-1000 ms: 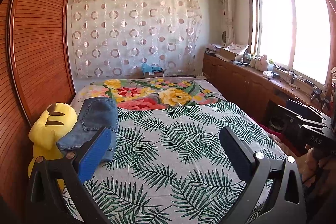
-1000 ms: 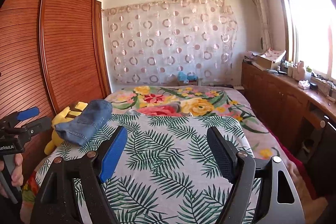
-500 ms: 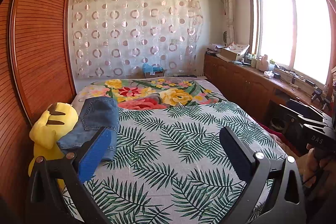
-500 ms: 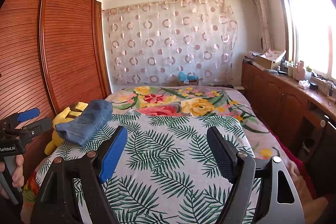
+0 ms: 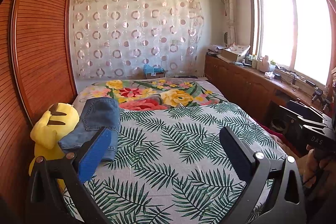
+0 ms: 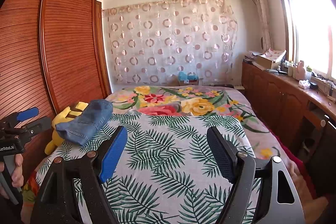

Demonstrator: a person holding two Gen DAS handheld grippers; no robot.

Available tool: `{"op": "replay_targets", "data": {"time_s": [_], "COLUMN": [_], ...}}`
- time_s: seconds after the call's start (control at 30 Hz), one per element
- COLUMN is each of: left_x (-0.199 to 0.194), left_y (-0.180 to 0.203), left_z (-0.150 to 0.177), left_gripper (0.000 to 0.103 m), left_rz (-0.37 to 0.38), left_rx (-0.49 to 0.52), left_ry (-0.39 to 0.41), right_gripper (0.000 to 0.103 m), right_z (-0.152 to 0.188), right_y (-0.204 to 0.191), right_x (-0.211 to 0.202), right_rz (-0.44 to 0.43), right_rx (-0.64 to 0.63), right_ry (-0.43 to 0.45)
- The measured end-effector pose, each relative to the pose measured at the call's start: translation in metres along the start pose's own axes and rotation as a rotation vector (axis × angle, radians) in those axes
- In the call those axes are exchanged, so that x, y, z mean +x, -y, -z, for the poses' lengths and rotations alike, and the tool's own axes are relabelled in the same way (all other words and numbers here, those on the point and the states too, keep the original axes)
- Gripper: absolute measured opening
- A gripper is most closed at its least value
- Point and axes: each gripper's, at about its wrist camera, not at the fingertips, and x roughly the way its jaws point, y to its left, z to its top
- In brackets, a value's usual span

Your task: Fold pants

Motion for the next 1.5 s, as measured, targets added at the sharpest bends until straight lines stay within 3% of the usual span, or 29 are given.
{"op": "replay_targets", "data": {"time_s": [1.5], "left_x": [-0.0029], "left_y": [-0.0051], "left_z": [0.0019], "left_gripper": [0.103], "left_rz": [-0.001], "left_rx": [-0.001], "left_ry": [0.007], "right_gripper": [0.080], "right_z": [-0.0004], "right_y": [0.0013], "right_x": [0.0007], "right_rz": [0.004], "right_rx": [-0.004], "right_ry": [0.003]}}
